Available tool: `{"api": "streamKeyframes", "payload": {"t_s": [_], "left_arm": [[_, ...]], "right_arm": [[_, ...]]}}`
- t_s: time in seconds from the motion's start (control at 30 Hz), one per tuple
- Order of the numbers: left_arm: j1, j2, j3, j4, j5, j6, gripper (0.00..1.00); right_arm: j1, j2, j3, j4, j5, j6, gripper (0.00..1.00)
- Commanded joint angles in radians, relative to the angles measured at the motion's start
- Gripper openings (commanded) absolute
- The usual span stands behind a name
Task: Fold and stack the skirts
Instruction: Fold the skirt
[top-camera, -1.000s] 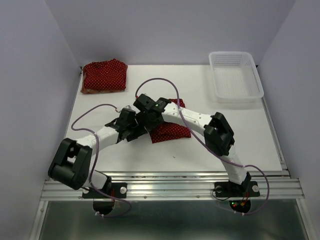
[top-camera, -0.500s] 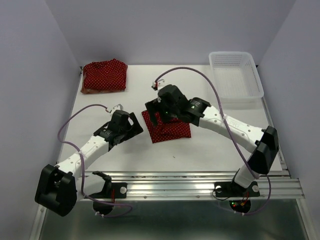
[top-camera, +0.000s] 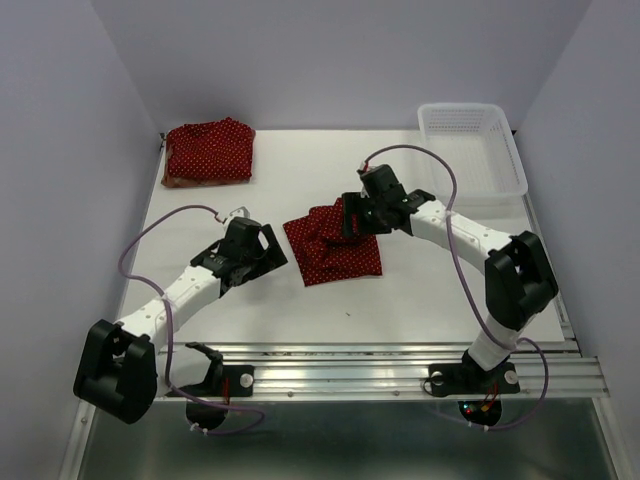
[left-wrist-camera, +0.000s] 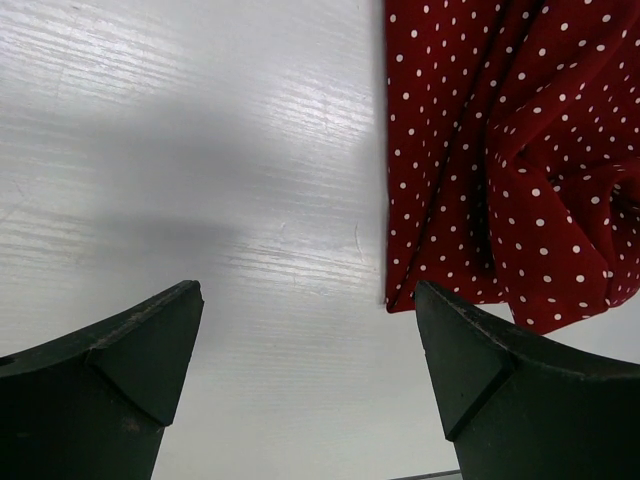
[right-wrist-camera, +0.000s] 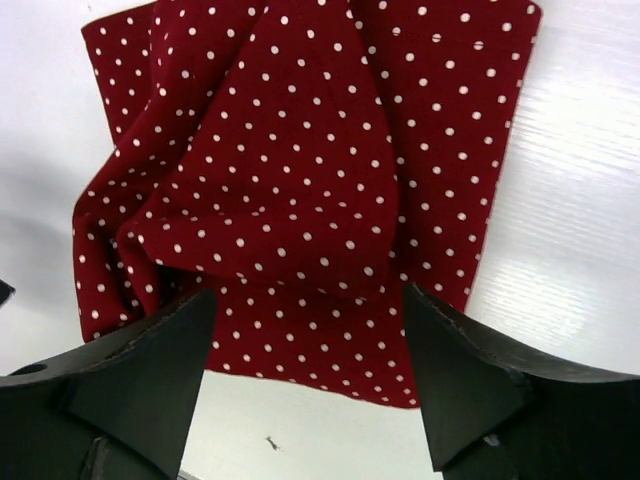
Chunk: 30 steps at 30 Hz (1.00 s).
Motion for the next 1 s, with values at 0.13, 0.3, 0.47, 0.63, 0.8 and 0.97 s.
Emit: {"api": "streamKeyframes", "payload": {"t_s": [0.13, 0.3, 0.47, 0.63, 0.8, 0.97], "left_arm": [[-0.004, 0.004, 0.014, 0.022, -0.004, 0.017, 0.99], [-0.004, -0.021, 0.000, 0.022, -0.006, 0.011, 0.99], [-0.004, -0.025, 0.001, 0.022, -0.007, 0.011, 0.99], [-0.004, -0.030, -0.003, 0.022, 0.000, 0.011, 0.99], [-0.005, -0.050, -0.022, 0.016, 0.020, 0.006, 0.99], [-0.008, -0.080, -0.043, 0.016, 0.039, -0.026, 0.99]], "right_arm": [[-0.014, 0.087, 0.022, 0.120, -0.134, 0.045, 0.59], [-0.014, 0.084, 0.034, 0.161, -0.187, 0.019, 0.27], [-0.014, 0.113, 0.078, 0.232, -0.305, -0.012, 0.16], [-0.003, 0.222, 0.210, 0.183, -0.299, -0.070, 0.20], [0.030, 0.389, 0.430, 0.134, -0.305, -0.158, 0.28], [0.080, 0.548, 0.667, 0.082, -0.359, -0.253, 0.32]]}}
